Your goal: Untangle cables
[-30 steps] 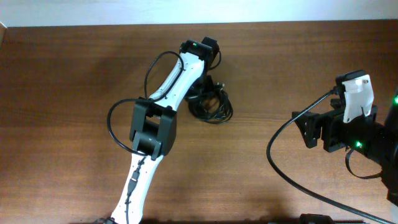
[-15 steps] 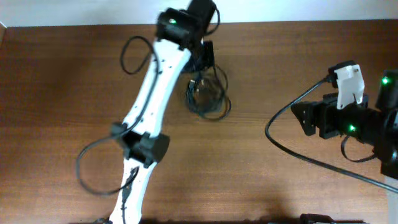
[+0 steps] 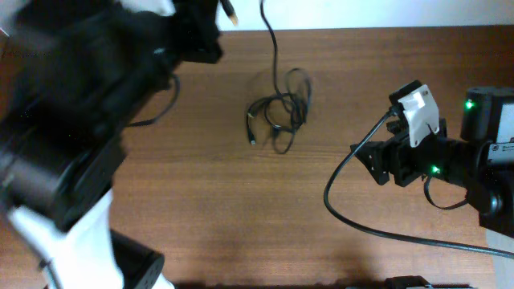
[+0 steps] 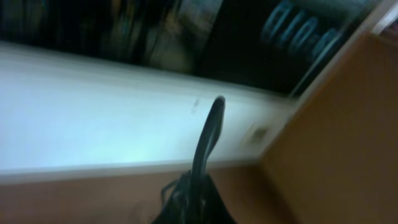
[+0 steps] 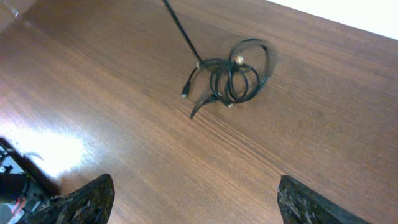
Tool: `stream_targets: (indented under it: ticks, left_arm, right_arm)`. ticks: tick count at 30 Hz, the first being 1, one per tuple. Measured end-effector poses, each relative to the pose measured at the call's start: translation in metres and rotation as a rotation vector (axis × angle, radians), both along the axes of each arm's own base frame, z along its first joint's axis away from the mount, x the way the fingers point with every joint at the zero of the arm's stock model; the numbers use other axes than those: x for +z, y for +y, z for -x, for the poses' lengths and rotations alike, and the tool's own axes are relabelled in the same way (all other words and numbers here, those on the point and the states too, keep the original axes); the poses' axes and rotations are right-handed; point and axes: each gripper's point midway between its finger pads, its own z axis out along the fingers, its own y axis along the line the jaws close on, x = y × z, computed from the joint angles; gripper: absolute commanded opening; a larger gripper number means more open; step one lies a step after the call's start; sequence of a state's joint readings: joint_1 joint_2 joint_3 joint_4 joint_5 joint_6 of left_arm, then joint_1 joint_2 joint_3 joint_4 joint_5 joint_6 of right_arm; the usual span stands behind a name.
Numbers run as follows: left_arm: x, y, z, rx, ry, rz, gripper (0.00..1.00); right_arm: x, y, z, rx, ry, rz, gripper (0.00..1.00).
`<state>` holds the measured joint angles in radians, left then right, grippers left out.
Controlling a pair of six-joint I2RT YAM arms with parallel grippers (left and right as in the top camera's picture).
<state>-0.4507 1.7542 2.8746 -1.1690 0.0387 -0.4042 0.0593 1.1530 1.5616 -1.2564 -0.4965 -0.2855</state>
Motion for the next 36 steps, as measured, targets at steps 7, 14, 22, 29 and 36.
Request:
stream_targets:
  ticks: [7,14,22,29,36]
  left_arm:
    - [0.148,0.052,0.081,0.097,-0.581,0.161,0.00]
    - [0.142,0.160,0.102,0.686,-0.543,0.023,0.00]
    - [0.023,0.105,-0.045,0.714,-0.170,-0.326,0.00]
    - [0.032,-0.061,-0.146,0.094,-0.455,0.042,0.00]
    - [-0.082,-0.204,-0.132,-0.400,-0.114,0.040,0.99]
  right_arm:
    - [-0.003,0.000,0.002,0.006,0.010,0.012,0.83]
    - [-0.003,0.000,0.003,0.005,0.015,0.013,0.83]
    - [-0.005,0.000,0.005,0.005,0.023,0.013,0.81]
    - [0.109,-0.021,0.050,-0.088,-0.319,0.058,0.75]
    - [0.112,-0.035,0.057,-0.170,-0.307,0.095,0.99]
